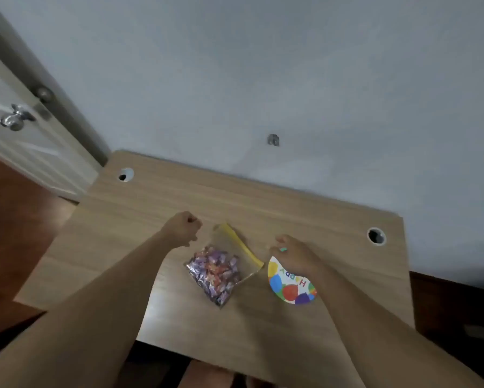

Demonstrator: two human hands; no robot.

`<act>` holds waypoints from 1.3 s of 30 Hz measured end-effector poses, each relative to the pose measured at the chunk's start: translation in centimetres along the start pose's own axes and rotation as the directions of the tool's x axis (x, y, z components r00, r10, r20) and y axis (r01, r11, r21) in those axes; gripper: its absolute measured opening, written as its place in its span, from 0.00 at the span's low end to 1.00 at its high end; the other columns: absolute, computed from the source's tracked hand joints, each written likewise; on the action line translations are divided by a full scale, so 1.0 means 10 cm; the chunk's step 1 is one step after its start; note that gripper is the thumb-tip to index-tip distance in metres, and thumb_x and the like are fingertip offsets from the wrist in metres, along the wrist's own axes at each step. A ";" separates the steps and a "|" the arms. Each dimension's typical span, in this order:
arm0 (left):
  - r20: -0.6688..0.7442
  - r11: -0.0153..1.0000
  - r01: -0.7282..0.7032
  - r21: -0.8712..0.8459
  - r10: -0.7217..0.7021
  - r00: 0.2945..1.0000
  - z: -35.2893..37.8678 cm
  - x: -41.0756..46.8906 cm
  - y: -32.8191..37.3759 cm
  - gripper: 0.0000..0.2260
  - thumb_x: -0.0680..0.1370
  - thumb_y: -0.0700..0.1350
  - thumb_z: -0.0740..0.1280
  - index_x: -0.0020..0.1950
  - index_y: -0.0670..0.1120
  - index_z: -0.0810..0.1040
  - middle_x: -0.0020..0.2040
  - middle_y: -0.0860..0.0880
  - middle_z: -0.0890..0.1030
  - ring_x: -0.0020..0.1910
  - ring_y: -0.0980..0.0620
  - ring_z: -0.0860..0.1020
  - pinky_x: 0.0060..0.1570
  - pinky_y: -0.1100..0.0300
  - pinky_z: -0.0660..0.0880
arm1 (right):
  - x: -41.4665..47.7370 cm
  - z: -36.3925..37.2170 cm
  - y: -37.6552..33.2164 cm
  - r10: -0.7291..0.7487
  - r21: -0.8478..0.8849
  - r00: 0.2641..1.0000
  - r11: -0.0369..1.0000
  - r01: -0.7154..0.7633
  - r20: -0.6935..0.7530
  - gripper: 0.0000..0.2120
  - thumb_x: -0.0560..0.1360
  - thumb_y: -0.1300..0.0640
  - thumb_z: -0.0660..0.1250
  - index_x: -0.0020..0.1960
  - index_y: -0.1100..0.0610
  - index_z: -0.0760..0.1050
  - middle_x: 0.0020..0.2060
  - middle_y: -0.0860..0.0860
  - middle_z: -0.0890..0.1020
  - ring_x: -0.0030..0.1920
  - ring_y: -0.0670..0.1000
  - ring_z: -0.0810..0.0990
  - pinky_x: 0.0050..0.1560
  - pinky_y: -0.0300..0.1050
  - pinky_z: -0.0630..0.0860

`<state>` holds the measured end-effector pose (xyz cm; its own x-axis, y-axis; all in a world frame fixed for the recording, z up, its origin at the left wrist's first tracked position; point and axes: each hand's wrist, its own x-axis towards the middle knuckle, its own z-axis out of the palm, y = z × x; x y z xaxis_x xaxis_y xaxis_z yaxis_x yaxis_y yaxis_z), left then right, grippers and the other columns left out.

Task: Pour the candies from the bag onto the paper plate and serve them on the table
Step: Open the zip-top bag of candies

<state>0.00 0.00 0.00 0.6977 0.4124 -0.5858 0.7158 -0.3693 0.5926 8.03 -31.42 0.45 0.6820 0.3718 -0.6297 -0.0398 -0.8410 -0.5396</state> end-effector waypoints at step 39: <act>0.160 0.644 0.167 -0.747 -0.071 0.985 0.79 -0.97 -0.30 0.14 0.80 0.46 0.77 0.54 0.34 0.83 0.50 0.34 0.89 0.50 0.43 0.86 0.58 0.49 0.85 | -0.16 0.83 -0.45 -0.031 0.430 0.995 0.903 -0.016 0.100 0.11 0.70 0.55 0.85 0.41 0.53 0.82 0.31 0.47 0.83 0.26 0.45 0.74 0.30 0.40 0.69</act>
<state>-8.72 -9.45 -0.49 0.6409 0.2991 -0.7070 0.5566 0.4532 0.6963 1.01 -24.95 -0.72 0.6064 0.4348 -0.6657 -0.3608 -0.5957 -0.7176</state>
